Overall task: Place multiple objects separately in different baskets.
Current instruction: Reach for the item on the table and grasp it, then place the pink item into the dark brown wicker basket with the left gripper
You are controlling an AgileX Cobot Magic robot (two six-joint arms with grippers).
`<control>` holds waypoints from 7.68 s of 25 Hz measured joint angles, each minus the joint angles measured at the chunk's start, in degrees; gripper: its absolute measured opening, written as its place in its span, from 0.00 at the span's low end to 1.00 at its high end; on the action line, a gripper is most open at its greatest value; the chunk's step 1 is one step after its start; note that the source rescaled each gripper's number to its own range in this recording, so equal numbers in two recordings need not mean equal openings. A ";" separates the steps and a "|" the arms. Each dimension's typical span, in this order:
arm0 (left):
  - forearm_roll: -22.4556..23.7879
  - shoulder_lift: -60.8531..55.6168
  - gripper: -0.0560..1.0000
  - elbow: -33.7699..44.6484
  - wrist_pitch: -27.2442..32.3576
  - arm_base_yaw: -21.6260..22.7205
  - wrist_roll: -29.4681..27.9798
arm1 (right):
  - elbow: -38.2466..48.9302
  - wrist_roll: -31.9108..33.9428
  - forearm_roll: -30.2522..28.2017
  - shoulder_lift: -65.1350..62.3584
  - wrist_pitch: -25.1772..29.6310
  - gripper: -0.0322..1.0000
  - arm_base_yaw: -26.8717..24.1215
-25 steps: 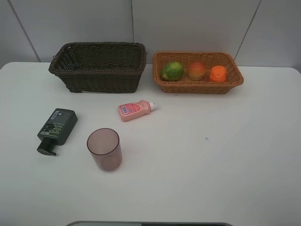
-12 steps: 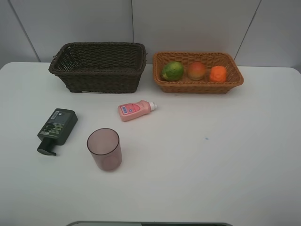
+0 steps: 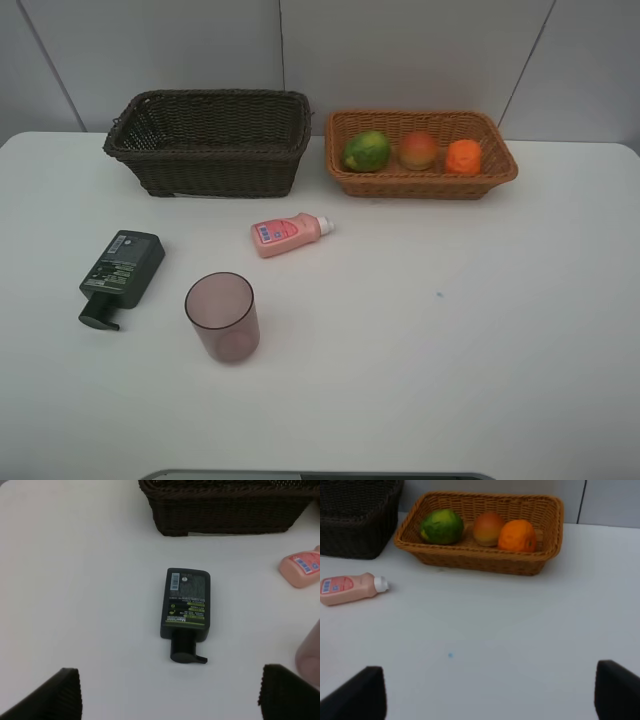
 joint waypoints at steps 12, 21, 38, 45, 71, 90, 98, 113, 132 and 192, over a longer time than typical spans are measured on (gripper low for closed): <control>0.00 0.00 0.92 0.00 0.00 0.00 0.00 | 0.00 0.00 0.41 0.00 -0.12 0.78 -11.07; 0.00 0.00 0.92 0.00 0.00 0.00 0.00 | 0.00 0.00 0.53 0.00 -0.23 0.78 -11.07; 0.00 0.00 0.92 0.00 0.00 0.00 0.00 | 0.00 0.00 0.53 0.00 -0.23 0.78 -11.07; 0.00 0.00 0.92 0.00 0.00 0.00 0.00 | 0.00 0.00 0.53 0.00 -0.23 0.78 -11.07; 3.22 69.72 0.93 -19.79 -7.03 -0.47 -4.40 | 0.00 0.00 0.54 -0.18 -0.33 0.78 -11.07; 1.92 95.95 0.93 -20.49 -25.04 -5.50 -7.16 | 0.00 0.00 0.54 -0.18 -0.33 0.78 -11.07; 2.38 99.23 0.93 -20.49 -29.15 -4.93 -6.96 | 0.00 0.00 0.54 -0.18 -0.33 0.78 -11.07; 1.05 102.39 0.93 -20.54 -34.72 -3.30 -3.77 | 0.00 0.00 0.60 -0.18 -0.34 0.78 -11.07; -1.97 110.54 0.93 -20.60 -39.53 -3.30 -1.54 | 0.00 0.00 0.54 -0.18 -0.34 0.78 -11.07; 1.57 120.05 0.83 -70.57 -22.33 -7.82 56.68 | 0.00 0.00 0.55 -0.18 -0.39 0.78 -11.07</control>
